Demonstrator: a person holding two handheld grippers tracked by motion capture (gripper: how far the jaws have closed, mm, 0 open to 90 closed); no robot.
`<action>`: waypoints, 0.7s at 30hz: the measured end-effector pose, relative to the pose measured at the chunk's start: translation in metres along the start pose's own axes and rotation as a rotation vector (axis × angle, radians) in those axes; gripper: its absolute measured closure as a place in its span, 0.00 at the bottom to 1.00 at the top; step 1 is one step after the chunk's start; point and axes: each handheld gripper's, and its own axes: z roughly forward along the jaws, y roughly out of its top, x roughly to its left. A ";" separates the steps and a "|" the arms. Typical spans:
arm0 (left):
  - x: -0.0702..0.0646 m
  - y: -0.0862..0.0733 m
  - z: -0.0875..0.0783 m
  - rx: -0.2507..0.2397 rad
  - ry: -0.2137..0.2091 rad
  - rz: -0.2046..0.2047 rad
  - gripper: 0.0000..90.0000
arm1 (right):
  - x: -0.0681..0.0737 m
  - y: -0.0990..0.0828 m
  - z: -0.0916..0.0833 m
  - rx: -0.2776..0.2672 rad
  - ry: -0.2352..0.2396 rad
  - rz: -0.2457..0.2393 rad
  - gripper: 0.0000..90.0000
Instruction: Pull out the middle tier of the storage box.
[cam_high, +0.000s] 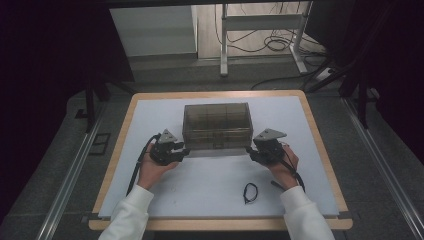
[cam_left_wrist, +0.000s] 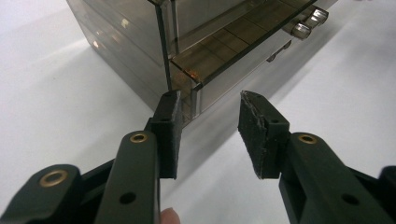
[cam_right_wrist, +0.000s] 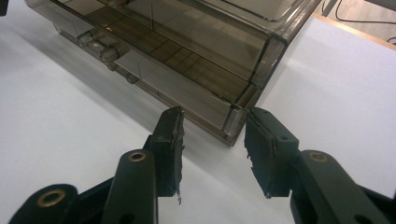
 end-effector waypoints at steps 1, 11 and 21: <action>0.000 0.000 0.000 -0.002 -0.002 -0.003 0.68 | 0.000 0.000 0.001 -0.001 0.000 -0.001 0.64; 0.001 0.000 0.002 -0.007 -0.002 -0.005 0.71 | -0.001 0.000 0.005 -0.011 -0.001 0.000 0.66; 0.000 0.000 0.005 -0.004 -0.007 -0.004 0.71 | -0.002 0.001 0.005 -0.027 -0.015 0.007 0.66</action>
